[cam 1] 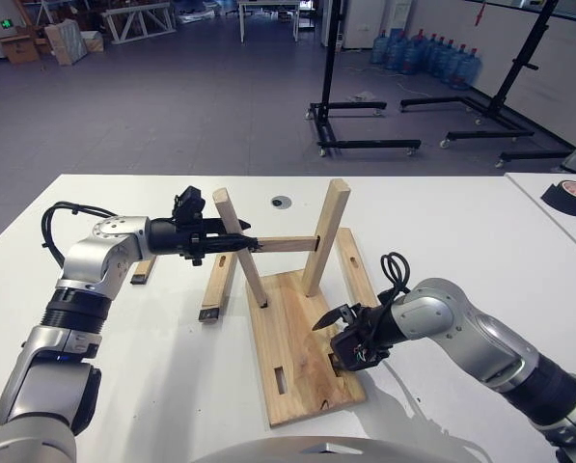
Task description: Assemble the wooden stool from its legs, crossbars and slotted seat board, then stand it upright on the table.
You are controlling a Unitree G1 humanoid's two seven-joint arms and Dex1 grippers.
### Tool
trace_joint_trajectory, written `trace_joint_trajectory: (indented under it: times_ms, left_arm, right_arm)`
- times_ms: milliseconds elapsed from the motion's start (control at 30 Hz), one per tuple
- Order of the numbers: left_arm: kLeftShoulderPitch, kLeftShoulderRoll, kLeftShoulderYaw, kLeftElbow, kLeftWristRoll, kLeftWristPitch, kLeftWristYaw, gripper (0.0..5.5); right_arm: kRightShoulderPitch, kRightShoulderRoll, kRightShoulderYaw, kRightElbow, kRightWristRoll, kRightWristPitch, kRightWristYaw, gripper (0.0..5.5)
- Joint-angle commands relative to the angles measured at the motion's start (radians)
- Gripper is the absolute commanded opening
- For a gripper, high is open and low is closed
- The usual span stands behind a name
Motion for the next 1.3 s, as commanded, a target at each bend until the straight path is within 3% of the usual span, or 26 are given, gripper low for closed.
trace_joint_trajectory:
  times_ms: [33,133,300,533,600,833,1100,1300]
  left_arm:
    - [0.161,-0.026,-0.146,0.027,0.184,0.047,0.122,2.02]
    - [0.18,-0.024,-0.164,0.018,0.195,0.038,0.122,2.02]
    - [0.196,-0.016,-0.167,0.011,0.196,0.028,0.125,2.02]
    - [0.189,-0.009,-0.175,0.023,0.191,0.014,0.131,2.02]
    - [0.189,-0.008,-0.18,0.022,0.189,0.013,0.129,2.02]
    - [0.184,-0.007,-0.19,0.009,0.185,0.019,0.123,2.02]
    - [0.158,-0.012,-0.205,-0.02,0.17,0.025,0.113,2.02]
    - [0.151,-0.029,-0.209,-0.012,0.173,0.018,0.13,2.02]
  right_arm:
    - [0.098,0.019,0.102,0.108,-0.086,0.031,-0.006,3.4]
    - [0.069,0.042,0.035,0.1,-0.012,0.065,-0.023,3.4]
    - [-0.032,0.213,-0.187,0.021,0.219,0.158,-0.145,3.4]
    - [-0.154,0.413,-0.296,-0.004,0.273,0.082,-0.362,3.4]
    - [-0.223,0.458,-0.328,0.047,0.186,0.039,-0.5,3.4]
    - [-0.248,0.478,-0.201,0.271,-0.141,-0.003,-0.73,3.4]
    - [-0.085,0.301,0.101,0.475,-0.259,-0.029,-0.403,3.4]
    - [-0.1,0.3,0.098,0.442,-0.233,-0.043,-0.426,3.4]
